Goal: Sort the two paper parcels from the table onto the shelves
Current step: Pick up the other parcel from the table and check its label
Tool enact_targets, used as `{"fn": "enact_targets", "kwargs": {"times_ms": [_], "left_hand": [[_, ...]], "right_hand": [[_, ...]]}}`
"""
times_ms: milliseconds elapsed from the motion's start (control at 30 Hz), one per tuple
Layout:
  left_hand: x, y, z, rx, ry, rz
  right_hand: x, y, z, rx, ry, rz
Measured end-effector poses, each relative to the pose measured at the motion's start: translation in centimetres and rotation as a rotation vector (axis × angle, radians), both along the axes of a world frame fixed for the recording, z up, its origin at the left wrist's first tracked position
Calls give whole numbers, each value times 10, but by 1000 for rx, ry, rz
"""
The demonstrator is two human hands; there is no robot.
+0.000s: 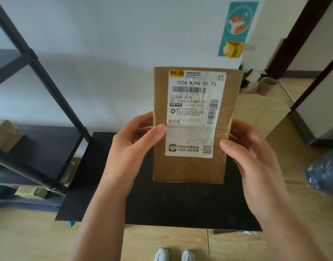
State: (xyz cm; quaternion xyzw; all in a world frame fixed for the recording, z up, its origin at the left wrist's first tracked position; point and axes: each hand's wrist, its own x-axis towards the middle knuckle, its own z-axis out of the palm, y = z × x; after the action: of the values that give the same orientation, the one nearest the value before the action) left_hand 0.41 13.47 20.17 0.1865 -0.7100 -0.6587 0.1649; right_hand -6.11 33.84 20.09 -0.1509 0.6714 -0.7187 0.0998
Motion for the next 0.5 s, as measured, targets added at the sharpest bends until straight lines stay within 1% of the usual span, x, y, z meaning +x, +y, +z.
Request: {"fn": "enact_targets", "kwargs": {"times_ms": [233, 500], "left_hand": [[-1, 4, 8, 0, -3, 18], [3, 4, 18, -77, -50, 45]], "right_hand": [[2, 1, 7, 39, -23, -38], [5, -1, 8, 40, -93, -77]]}}
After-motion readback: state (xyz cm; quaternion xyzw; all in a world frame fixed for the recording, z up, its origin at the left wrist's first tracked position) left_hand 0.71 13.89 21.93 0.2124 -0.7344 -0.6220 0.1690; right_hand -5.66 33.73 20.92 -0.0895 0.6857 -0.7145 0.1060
